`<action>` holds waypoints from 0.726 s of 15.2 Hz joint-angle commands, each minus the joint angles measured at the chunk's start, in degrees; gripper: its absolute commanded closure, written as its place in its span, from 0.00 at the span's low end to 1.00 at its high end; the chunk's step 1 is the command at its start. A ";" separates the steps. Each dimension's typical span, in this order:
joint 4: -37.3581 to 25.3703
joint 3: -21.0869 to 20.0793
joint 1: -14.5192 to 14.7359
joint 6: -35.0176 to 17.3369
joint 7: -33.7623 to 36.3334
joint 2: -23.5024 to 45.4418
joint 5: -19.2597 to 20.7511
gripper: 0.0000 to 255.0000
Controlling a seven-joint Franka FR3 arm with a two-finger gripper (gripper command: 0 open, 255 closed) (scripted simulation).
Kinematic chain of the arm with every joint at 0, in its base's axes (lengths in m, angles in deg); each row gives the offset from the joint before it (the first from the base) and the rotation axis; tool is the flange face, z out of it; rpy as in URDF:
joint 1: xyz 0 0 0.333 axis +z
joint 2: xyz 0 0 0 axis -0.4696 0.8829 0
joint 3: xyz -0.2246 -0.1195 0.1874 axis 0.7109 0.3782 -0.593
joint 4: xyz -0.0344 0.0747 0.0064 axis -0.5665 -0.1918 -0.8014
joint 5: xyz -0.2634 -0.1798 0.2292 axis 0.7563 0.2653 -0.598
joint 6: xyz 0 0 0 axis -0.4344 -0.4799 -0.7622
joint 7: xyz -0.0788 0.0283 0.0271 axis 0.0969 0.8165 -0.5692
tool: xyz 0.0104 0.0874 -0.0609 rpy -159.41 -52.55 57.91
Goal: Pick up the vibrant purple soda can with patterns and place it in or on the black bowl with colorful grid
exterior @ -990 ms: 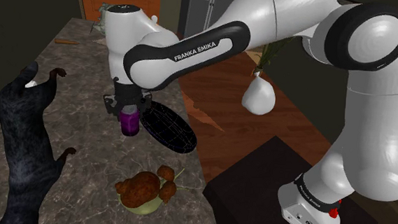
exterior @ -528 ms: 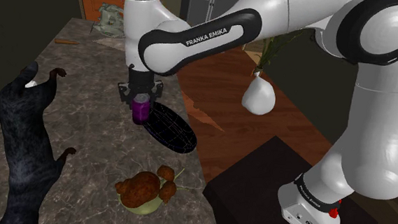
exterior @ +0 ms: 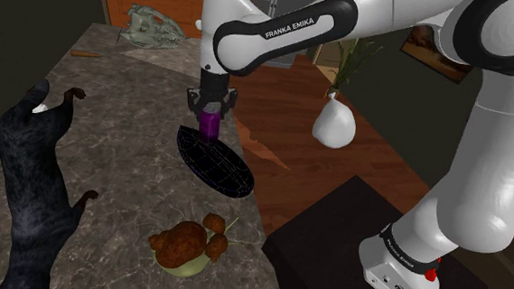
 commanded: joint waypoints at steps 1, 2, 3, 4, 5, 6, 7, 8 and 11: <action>0.21 0.44 -1.71 0.23 -2.49 -0.62 -0.52 1.00; 0.40 0.76 -2.83 0.38 -4.08 -1.06 -0.87 1.00; 0.71 0.83 -2.79 -0.26 -3.96 -0.72 -0.70 1.00; 1.01 0.91 -2.74 -0.89 -3.85 -0.36 -0.53 1.00; 1.29 1.00 -2.69 -1.52 -3.73 0.00 -0.36 1.00; 1.56 1.08 -2.64 -2.14 -3.60 0.38 -0.18 1.00; 1.82 1.17 -2.58 -2.76 -3.48 0.76 0.01 1.00; 2.07 1.26 -2.52 -3.38 -3.36 1.15 0.19 1.00; 2.73 1.55 -2.33 -5.20 -2.97 2.38 0.78 1.00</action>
